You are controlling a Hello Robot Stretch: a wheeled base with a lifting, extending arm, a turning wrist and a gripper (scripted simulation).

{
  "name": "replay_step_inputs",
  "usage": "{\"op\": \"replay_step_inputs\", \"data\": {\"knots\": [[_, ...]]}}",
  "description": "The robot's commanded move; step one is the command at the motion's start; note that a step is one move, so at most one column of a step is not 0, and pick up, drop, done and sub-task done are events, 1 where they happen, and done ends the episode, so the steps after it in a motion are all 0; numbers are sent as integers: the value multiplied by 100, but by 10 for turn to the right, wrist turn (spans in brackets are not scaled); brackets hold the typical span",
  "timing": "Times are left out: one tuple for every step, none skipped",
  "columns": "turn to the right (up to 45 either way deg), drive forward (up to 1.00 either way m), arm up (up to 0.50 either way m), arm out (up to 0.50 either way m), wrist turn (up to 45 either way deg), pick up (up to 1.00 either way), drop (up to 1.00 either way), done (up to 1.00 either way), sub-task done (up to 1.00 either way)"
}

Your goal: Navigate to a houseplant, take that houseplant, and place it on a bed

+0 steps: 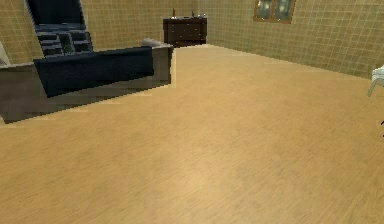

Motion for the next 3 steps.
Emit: {"op": "replay_step_inputs", "data": {"knots": [[0, 0, 0, 0, 60, 0, 0, 0, 0], [0, 0, -10, 0, 0, 0, 0, 0, 0], [0, 0, 0, 0, 0, 100, 0, 0, 0]]}}
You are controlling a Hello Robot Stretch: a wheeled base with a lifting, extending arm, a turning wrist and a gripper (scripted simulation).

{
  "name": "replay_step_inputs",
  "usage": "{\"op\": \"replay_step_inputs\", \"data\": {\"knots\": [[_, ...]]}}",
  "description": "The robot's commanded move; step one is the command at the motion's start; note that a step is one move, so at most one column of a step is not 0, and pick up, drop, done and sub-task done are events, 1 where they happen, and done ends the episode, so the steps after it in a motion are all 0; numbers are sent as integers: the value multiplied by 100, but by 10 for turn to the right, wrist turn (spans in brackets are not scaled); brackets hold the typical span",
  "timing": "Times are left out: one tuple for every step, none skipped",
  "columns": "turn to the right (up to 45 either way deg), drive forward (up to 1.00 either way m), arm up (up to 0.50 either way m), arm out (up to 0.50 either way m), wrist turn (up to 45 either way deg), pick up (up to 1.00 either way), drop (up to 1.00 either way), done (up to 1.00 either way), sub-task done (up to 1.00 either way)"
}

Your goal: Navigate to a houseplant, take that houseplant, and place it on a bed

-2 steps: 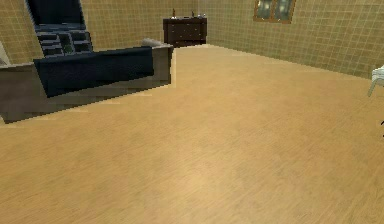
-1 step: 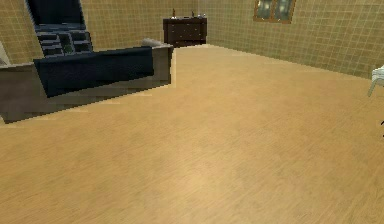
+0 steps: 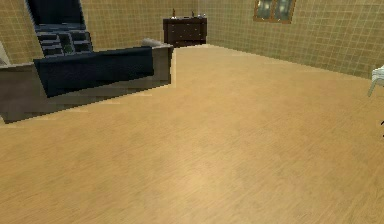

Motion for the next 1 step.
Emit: {"op": "replay_step_inputs", "data": {"knots": [[0, 0, 10, 0, 0, 0, 0, 0, 0]]}}
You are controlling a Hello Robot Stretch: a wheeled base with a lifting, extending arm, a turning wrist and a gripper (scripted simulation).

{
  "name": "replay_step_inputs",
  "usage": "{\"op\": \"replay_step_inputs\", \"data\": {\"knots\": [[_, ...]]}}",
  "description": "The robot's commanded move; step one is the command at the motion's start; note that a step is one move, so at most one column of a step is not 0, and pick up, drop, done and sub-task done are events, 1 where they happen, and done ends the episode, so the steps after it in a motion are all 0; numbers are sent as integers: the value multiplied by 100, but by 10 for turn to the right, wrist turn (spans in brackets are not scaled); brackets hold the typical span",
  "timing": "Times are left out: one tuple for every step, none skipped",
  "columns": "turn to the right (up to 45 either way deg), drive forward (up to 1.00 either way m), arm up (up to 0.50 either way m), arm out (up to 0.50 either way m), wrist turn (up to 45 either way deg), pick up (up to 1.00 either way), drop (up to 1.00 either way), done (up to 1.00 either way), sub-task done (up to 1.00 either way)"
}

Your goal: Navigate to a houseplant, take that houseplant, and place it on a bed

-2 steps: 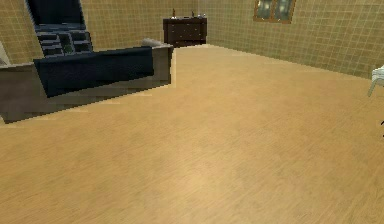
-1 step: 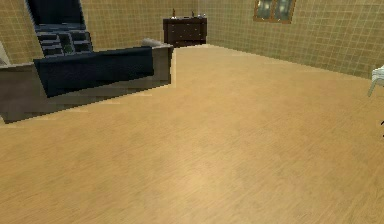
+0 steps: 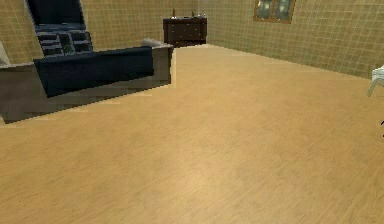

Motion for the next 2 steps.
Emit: {"op": "replay_step_inputs", "data": {"knots": [[0, 0, 0, 0, -450, 0, 0, 0, 0], [0, 0, 0, 0, -450, 0, 0, 0, 0]]}}
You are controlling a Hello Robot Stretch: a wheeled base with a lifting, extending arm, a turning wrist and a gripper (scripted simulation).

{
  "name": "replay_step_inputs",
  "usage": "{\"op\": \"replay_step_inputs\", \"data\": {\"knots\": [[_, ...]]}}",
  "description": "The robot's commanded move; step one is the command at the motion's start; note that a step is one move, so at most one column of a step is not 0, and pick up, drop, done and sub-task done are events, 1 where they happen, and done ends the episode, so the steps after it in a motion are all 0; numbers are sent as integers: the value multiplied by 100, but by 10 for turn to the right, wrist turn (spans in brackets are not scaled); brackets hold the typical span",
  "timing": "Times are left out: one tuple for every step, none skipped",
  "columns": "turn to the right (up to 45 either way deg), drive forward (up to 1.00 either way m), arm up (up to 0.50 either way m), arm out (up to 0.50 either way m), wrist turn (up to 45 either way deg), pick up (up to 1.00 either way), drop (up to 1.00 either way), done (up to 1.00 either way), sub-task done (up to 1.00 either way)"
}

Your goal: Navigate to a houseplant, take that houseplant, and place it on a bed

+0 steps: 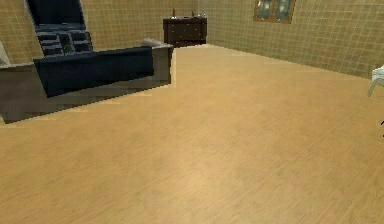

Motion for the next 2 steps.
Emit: {"op": "replay_step_inputs", "data": {"knots": [[0, 0, 0, -38, 0, 0, 0, 0, 0], [120, 0, 0, 0, 0, 0, 0, 0, 0]]}}
